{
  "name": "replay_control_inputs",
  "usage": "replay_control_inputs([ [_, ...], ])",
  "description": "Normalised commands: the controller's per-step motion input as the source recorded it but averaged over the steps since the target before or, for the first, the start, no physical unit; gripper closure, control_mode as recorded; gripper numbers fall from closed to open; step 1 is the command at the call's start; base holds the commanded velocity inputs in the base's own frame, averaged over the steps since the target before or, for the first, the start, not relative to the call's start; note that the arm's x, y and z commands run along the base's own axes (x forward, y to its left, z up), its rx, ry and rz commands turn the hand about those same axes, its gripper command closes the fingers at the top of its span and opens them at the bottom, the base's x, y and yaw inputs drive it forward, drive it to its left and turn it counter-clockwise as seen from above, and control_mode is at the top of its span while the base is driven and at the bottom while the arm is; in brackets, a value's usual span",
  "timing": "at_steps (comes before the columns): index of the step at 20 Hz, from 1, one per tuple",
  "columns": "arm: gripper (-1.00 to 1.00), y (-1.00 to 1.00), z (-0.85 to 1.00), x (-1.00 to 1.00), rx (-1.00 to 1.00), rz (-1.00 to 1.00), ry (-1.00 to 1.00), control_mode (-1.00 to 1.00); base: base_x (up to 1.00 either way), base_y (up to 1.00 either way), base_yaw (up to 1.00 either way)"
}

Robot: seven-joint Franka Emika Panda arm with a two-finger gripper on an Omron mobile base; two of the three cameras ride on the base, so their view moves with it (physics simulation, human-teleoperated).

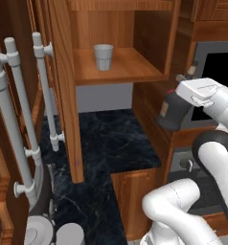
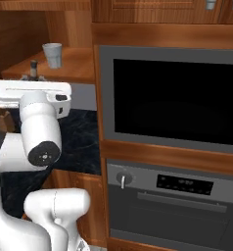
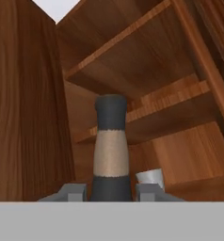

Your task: There is a bowl on the dining counter. Grab a lemon wedge from the fridge and place it in the bowl. Then get the liquor bottle and glass cup from the cabinet and place them next to the bowl.

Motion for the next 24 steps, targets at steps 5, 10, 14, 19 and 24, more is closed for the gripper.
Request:
replay_control_inputs([
  [5,1.00,0.00,0.00,0.00,0.00,0.00,0.00,1.00,-0.73,-0.25,-0.05],
  [10,1.00,0.00,0.00,0.00,0.00,0.00,0.00,1.00,-0.92,-0.72,-0.06],
  [14,1.00,0.00,0.00,0.00,0.00,0.00,0.00,1.00,-0.66,-1.00,0.00],
  [19,1.00,0.00,0.00,0.00,0.00,0.00,0.00,1.00,-0.92,-0.94,0.00],
  [24,1.00,0.00,0.00,0.00,0.00,0.00,0.00,1.00,-1.00,-0.90,0.04],
])
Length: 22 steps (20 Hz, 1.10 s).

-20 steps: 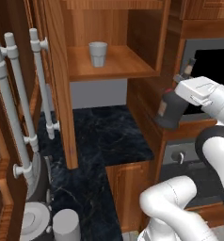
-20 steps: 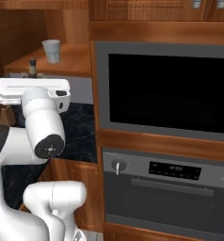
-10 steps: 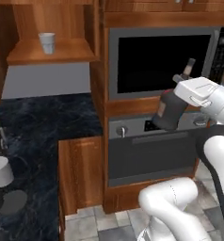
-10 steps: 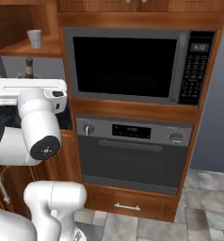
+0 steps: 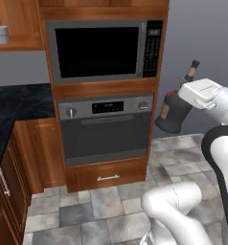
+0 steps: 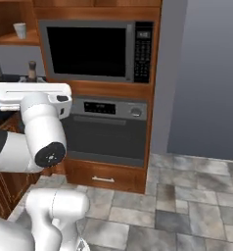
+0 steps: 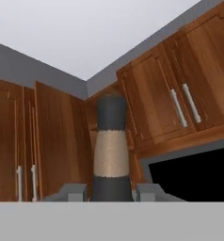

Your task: There is a bowl on the dining counter. Grab a lemon wedge from the fridge and place it in the bowl. Then get the liquor bottle and glass cup from the cabinet and place them next to the bowl.

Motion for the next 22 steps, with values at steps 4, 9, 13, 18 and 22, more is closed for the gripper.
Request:
replay_control_inputs([
  [4,1.00,0.00,0.00,0.00,0.00,0.00,0.00,1.00,-1.00,-0.74,0.11],
  [9,1.00,0.00,0.00,0.00,0.00,0.00,0.00,1.00,-1.00,-0.49,0.09],
  [13,1.00,0.00,0.00,0.00,0.00,0.00,0.00,1.00,-1.00,0.12,0.00],
  [18,1.00,0.00,0.00,0.00,0.00,0.00,0.00,1.00,-1.00,0.53,-0.11],
  [22,1.00,0.00,0.00,0.00,0.00,0.00,0.00,1.00,-1.00,0.00,-0.06],
])
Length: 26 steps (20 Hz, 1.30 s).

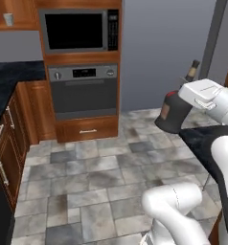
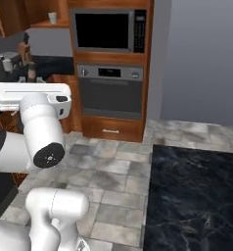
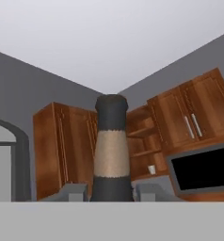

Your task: There is a bowl on the dining counter. Grab a lemon wedge from the fridge and place it in the bowl. Then get the liquor bottle and glass cup from the cabinet and place them next to the bowl.

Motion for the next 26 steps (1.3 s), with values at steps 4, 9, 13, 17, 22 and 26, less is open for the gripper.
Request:
replay_control_inputs([
  [4,1.00,0.00,0.00,0.00,0.00,0.00,0.00,1.00,-1.00,0.00,-0.05],
  [9,1.00,0.00,0.00,0.00,0.00,0.00,0.00,1.00,-1.00,0.00,-0.05],
  [13,1.00,0.00,0.00,0.00,0.00,0.00,0.00,1.00,-1.00,0.03,-0.06],
  [17,1.00,0.00,0.00,0.00,0.00,0.00,0.00,1.00,-1.00,0.12,-0.06],
  [22,1.00,0.00,0.00,0.00,0.00,0.00,0.00,1.00,-1.00,0.10,-0.04],
  [26,1.00,0.00,0.00,0.00,0.00,0.00,0.00,1.00,-1.00,0.21,-0.05],
])
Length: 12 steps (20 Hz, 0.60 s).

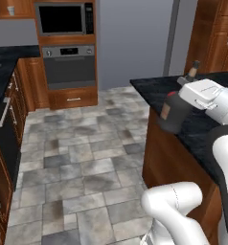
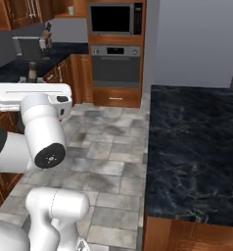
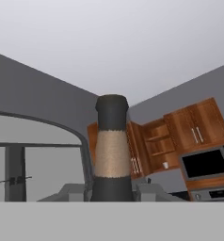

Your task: There is a bowl on the dining counter. Grab a lemon wedge from the fridge and place it in the bowl. Then get the liquor bottle and glass cup from the cabinet and place them next to the bowl.

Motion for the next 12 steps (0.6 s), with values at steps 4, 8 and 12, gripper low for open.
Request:
replay_control_inputs([
  [4,1.00,0.00,0.00,0.00,0.00,0.00,0.00,1.00,-1.00,0.28,-0.03],
  [8,1.00,0.00,0.00,0.00,0.00,0.00,0.00,1.00,-1.00,0.24,-0.02],
  [12,1.00,0.00,0.00,0.00,0.00,0.00,0.00,1.00,-1.00,0.24,-0.01],
])
